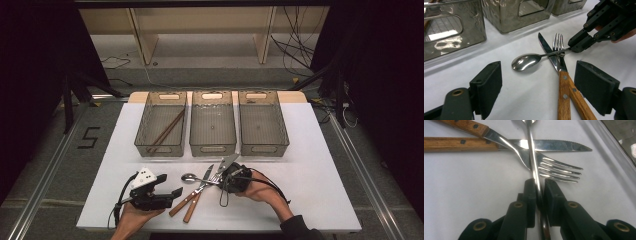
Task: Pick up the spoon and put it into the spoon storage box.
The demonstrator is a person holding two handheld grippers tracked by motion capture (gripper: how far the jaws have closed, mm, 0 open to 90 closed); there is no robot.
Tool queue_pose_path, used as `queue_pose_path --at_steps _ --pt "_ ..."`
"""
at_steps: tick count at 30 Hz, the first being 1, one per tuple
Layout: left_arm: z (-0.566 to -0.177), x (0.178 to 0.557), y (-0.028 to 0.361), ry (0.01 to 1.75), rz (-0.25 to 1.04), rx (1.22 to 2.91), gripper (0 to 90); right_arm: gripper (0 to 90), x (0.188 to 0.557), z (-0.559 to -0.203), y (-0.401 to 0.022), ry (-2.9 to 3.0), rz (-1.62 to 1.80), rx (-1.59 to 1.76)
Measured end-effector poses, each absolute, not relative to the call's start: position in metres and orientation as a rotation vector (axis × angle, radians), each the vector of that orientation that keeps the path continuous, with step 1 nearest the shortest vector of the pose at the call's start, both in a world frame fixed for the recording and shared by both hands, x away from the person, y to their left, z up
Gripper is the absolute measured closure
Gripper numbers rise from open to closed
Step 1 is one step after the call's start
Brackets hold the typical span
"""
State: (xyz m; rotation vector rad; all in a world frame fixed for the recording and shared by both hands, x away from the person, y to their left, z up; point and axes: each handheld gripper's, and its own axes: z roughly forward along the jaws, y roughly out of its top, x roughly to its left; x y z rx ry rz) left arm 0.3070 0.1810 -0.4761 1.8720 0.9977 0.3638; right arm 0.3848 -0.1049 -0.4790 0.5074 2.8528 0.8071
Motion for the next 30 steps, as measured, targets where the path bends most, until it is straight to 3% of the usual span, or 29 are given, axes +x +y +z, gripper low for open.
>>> queue_pose_path --at_steps 13,30 --pt "-0.4761 0.3072 0.1819 1.002 0.361 1.869 22.2 89.6 0.3819 -0.4751 -0.0999 2.836 0.732 0.48" --pt "-0.4767 0.3075 0.1826 1.004 0.358 1.869 22.3 90.0 0.3824 -0.471 -0.102 2.808 0.75 0.512"
